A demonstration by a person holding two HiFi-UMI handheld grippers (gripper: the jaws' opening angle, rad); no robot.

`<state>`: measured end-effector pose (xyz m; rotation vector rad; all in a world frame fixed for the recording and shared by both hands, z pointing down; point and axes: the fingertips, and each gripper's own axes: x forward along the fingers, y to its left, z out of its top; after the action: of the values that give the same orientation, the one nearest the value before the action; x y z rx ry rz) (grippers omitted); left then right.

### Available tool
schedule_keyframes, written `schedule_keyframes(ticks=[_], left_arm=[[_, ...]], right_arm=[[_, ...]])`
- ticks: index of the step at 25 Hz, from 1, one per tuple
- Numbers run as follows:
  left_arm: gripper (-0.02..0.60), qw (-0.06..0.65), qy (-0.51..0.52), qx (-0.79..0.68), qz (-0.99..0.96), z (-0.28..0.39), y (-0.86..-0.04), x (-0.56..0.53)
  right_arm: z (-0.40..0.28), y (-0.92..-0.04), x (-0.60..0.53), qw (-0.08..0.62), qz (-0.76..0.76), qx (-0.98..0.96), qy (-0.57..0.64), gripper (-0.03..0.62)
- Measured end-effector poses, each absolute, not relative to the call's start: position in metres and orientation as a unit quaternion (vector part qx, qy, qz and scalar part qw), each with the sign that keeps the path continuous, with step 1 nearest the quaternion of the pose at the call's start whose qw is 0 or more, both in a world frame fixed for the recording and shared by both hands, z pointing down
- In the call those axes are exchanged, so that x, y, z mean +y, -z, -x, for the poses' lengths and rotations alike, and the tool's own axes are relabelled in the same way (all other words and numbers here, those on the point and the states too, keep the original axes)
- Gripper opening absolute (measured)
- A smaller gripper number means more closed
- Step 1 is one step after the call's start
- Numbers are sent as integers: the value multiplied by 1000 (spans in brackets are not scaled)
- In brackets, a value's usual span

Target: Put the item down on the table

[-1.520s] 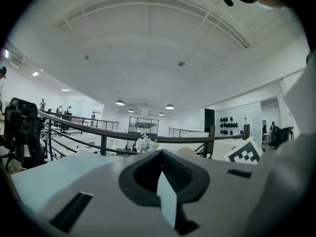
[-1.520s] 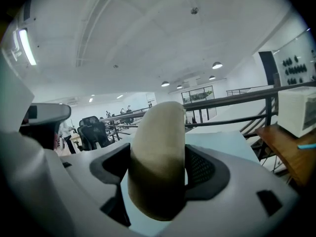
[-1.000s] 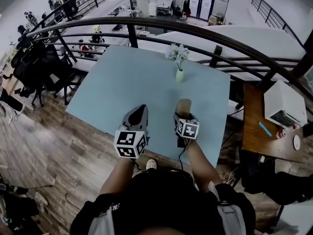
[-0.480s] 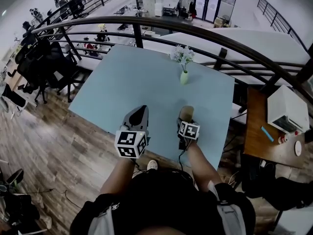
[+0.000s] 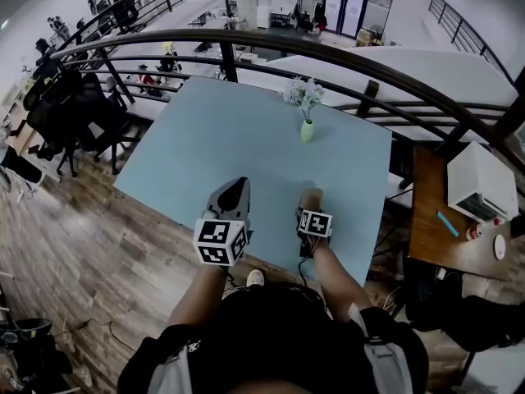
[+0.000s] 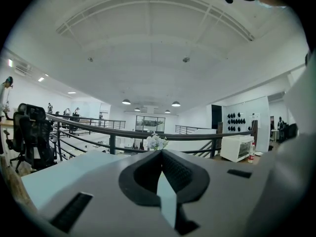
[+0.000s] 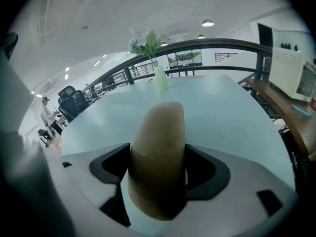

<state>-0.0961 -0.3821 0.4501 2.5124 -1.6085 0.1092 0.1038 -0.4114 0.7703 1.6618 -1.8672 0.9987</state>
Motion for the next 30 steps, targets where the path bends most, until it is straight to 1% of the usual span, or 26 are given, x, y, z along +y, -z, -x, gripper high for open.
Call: schedule_keyframes(ticks=[13, 19, 24, 25, 27, 29, 30], left_arm=[[14, 81, -36, -527, -845, 89, -450, -386], [14, 82, -37, -519, -850, 80, -451, -387], [14, 84, -35, -510, -855, 72, -451, -390], [14, 84, -35, -508, -857, 69, -451, -391], [14, 83, -34, -503, -860, 64, -450, -391], [14, 83, -32, -499, -862, 60, -448, -393], [14, 83, -31, -497, -863, 59, -448, -395]], right_arm=[[-107, -785, -408, 209, -587, -661, -419, 353], [-119, -770, -414, 186, -615, -662, -386, 353], [-127, -736, -428, 152, -631, -677, -347, 349], [-129, -726, -430, 142, -634, -680, -341, 336], [-133, -704, -435, 118, -644, -684, -322, 288], [-140, -678, -440, 88, -661, -688, -288, 222], [-144, -663, -442, 71, -670, -688, -269, 170]])
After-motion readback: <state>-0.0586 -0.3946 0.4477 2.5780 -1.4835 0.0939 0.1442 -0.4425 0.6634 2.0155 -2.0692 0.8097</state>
